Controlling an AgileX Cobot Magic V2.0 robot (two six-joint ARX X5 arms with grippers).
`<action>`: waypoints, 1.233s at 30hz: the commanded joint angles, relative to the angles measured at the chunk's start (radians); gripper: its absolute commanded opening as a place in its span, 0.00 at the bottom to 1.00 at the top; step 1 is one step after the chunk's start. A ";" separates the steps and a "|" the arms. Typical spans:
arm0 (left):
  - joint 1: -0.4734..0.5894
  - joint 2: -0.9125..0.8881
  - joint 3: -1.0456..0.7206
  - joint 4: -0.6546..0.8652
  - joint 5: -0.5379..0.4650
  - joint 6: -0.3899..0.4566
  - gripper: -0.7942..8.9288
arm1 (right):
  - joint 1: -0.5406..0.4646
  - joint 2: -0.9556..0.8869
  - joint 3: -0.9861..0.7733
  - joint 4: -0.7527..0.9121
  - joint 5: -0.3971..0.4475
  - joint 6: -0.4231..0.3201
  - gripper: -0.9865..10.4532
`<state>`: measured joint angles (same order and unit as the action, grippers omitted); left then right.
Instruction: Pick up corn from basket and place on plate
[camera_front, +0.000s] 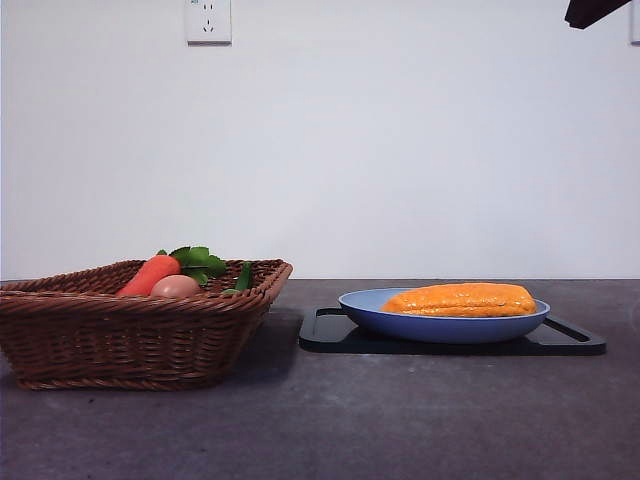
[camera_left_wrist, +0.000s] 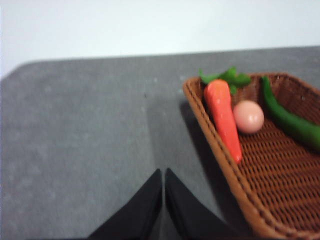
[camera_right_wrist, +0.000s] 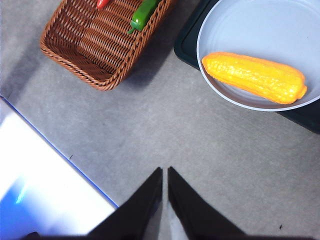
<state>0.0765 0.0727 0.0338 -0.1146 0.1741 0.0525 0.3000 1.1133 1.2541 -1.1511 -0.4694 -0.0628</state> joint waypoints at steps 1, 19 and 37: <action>0.003 -0.022 -0.016 -0.004 -0.003 -0.024 0.09 | 0.003 0.009 0.021 0.006 -0.001 0.002 0.09; 0.003 -0.070 -0.031 -0.056 0.002 -0.049 0.09 | 0.003 0.009 0.021 0.006 -0.001 0.002 0.09; 0.003 -0.070 -0.031 -0.057 0.002 -0.049 0.09 | 0.003 0.009 0.021 0.006 -0.001 0.000 0.09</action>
<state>0.0765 0.0051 0.0311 -0.1703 0.1719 0.0082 0.3004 1.1133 1.2541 -1.1511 -0.4694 -0.0628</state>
